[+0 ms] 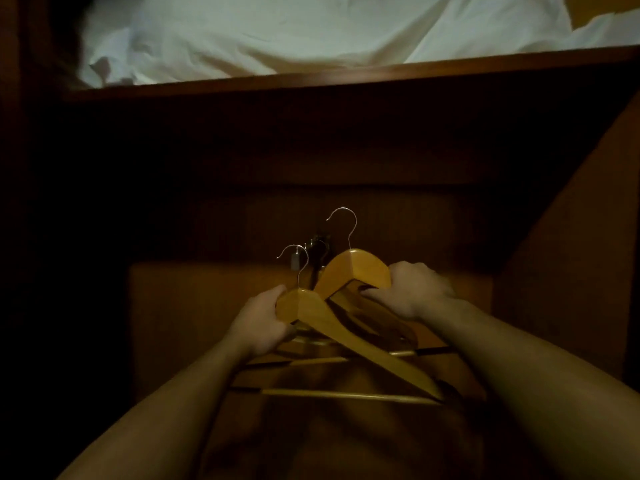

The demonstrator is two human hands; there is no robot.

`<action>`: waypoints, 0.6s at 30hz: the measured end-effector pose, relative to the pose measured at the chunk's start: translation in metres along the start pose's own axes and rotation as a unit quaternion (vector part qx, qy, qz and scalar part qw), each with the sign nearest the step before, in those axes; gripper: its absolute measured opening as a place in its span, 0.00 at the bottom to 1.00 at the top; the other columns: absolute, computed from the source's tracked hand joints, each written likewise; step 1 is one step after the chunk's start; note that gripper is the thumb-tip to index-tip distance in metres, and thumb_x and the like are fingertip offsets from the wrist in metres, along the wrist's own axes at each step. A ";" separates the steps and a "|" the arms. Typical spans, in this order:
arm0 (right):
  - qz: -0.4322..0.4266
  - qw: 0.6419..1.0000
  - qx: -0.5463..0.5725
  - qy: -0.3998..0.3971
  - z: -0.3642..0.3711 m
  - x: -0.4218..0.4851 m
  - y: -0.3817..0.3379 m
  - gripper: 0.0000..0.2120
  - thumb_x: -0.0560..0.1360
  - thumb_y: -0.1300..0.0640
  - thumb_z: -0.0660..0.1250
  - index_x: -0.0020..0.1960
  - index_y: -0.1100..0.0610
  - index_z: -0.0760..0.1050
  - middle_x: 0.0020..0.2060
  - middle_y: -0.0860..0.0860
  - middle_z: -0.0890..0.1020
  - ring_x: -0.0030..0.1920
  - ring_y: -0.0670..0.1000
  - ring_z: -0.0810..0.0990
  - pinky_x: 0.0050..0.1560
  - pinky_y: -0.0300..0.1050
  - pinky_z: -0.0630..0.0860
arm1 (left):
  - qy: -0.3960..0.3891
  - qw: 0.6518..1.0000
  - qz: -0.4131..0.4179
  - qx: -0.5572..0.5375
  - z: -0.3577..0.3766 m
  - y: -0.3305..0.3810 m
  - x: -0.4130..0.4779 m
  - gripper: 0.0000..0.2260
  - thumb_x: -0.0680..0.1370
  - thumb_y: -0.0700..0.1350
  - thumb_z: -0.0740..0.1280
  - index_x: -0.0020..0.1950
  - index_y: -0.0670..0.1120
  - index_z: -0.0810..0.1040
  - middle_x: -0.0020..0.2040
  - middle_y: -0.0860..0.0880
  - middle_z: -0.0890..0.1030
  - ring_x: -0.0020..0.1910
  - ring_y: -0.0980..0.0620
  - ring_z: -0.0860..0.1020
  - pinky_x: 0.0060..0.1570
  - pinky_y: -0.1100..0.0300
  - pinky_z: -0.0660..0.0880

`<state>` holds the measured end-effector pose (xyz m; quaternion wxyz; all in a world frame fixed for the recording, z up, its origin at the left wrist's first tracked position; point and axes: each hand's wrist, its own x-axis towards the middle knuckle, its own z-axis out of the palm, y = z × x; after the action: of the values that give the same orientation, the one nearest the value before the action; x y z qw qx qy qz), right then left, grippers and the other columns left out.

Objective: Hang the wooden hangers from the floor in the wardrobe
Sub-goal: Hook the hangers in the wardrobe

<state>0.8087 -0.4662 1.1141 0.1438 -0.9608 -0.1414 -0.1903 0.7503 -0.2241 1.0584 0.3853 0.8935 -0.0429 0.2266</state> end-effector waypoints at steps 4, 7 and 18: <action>0.006 1.000 -0.020 0.009 0.009 0.018 -0.006 0.21 0.74 0.31 0.63 0.47 0.49 0.71 0.39 0.47 0.76 0.39 0.47 0.75 0.43 0.47 0.76 | 0.001 0.999 0.037 0.015 0.003 -0.016 0.021 0.11 0.70 0.37 0.75 0.46 0.48 0.75 0.37 0.49 0.79 0.34 0.50 0.76 0.36 0.49 0.74; 0.012 0.999 -0.028 0.015 0.014 0.030 -0.008 0.24 0.74 0.30 0.62 0.53 0.50 0.73 0.39 0.46 0.75 0.41 0.48 0.76 0.42 0.47 0.75 | 0.004 0.998 0.049 0.033 0.003 -0.028 0.036 0.11 0.70 0.41 0.75 0.46 0.50 0.76 0.38 0.49 0.82 0.34 0.47 0.80 0.39 0.44 0.78; 0.019 1.000 -0.001 0.004 0.036 0.077 0.001 0.29 0.72 0.28 0.61 0.56 0.52 0.75 0.43 0.48 0.80 0.43 0.50 0.80 0.47 0.48 0.79 | 0.063 0.988 0.103 0.101 0.014 -0.048 0.066 0.26 0.71 0.49 0.77 0.67 0.56 0.73 0.56 0.58 0.71 0.56 0.57 0.70 0.54 0.59 0.69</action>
<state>0.8894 -0.4385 1.1132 0.1474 -0.9626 -0.1221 -0.1916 0.8263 -0.1937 1.0465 0.2699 0.9026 -0.0877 0.3237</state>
